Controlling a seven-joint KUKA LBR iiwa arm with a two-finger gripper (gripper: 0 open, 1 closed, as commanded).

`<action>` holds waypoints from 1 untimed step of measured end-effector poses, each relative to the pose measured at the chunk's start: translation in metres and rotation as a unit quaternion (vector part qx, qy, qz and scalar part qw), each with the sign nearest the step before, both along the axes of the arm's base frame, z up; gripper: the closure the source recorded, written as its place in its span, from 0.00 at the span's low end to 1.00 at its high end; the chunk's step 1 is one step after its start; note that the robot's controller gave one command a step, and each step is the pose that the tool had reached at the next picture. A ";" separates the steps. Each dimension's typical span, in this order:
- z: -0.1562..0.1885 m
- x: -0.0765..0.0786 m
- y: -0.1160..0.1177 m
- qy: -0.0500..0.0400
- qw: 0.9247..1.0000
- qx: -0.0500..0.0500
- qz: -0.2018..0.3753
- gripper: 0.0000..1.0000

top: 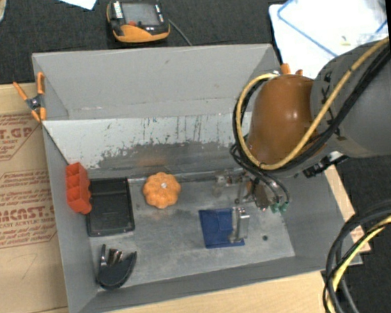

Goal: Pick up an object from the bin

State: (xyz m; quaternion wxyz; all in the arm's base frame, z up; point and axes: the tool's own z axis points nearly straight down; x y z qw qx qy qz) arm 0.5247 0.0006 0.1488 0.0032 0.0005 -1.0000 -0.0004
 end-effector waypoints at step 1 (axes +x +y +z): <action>0.005 0.002 0.000 -0.004 1.000 0.000 0.000 0.00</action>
Offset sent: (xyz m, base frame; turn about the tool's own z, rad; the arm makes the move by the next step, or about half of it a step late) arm -0.0189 -0.0094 -0.0788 0.0810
